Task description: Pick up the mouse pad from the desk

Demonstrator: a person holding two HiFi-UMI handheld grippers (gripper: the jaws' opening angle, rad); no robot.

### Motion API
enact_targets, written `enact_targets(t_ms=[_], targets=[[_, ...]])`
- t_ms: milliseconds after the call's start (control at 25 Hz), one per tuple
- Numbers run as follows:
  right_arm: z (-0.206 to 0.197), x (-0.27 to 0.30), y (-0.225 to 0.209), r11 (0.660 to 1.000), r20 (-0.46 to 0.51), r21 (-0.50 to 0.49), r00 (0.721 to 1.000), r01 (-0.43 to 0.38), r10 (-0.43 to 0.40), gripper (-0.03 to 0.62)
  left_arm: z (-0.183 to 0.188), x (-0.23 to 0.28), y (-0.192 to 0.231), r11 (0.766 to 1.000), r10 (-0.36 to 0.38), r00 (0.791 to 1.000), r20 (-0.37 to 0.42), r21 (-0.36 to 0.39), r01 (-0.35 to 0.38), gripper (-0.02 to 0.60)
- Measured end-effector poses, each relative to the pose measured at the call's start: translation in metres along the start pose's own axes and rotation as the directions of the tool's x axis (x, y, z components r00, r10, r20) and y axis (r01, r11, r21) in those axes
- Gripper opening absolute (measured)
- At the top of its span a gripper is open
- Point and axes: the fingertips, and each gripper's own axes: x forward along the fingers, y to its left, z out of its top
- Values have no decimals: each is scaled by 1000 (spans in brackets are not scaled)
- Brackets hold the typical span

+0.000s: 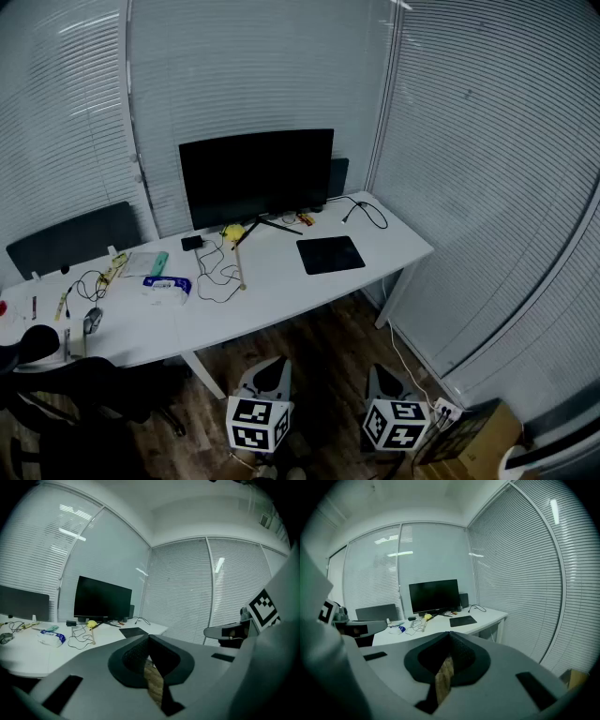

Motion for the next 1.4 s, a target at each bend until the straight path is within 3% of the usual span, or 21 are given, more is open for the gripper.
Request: enact_targets(t_ms=[400, 720, 1400], targets=[[7, 1, -15, 1000, 34, 14, 999, -13, 13, 34, -3, 9, -7, 1000, 27, 1000, -15, -13, -27, 17], [-6, 15, -22, 997, -14, 61, 999, -39, 40, 34, -10, 20, -2, 999, 41, 998, -39, -9, -41, 17], [29, 93, -54, 999, -9, 49, 1000, 2, -1, 34, 20, 116, 23, 1000, -3, 1000, -3, -19, 3, 18]])
